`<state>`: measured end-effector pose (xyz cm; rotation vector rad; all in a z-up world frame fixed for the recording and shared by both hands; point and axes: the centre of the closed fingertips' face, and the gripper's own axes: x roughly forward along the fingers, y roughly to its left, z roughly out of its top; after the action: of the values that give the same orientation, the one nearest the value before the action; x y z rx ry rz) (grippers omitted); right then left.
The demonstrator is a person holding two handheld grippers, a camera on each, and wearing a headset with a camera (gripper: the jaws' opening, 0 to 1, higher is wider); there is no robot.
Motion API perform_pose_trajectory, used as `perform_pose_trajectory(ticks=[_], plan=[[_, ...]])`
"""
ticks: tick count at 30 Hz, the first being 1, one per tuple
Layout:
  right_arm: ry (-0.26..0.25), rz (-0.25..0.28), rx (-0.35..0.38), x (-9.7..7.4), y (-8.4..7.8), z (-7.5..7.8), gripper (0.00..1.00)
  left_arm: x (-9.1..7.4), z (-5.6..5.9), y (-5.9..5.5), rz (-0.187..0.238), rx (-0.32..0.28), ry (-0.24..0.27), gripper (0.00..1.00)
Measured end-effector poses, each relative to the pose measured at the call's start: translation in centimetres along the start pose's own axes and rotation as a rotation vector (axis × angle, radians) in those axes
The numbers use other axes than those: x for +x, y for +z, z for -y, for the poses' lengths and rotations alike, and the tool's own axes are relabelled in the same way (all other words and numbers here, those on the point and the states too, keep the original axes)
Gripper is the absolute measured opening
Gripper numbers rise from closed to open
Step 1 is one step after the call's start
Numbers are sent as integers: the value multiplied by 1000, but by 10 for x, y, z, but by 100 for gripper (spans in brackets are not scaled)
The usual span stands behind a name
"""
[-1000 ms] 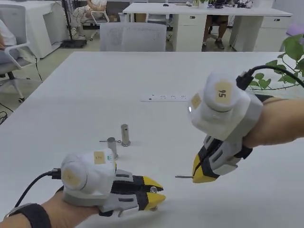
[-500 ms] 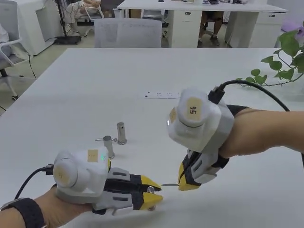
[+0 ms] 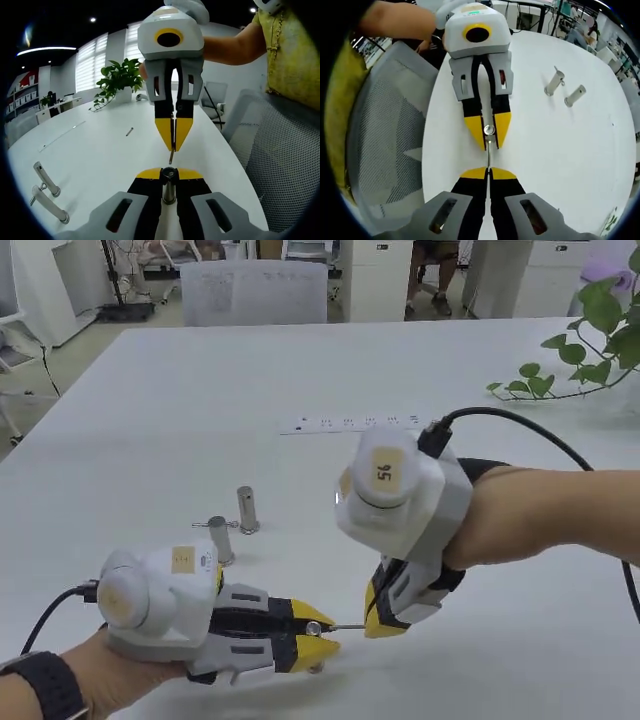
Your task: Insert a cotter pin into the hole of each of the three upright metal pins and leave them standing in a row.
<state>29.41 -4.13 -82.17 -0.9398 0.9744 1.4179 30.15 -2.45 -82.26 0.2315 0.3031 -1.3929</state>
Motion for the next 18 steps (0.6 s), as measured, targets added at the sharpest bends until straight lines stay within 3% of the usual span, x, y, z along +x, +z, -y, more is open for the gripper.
perform_pose_trajectory(ticks=[18], plan=[[16,-16,-4,8,6,-2,1,-1,1,-1,-4,11,2,7]])
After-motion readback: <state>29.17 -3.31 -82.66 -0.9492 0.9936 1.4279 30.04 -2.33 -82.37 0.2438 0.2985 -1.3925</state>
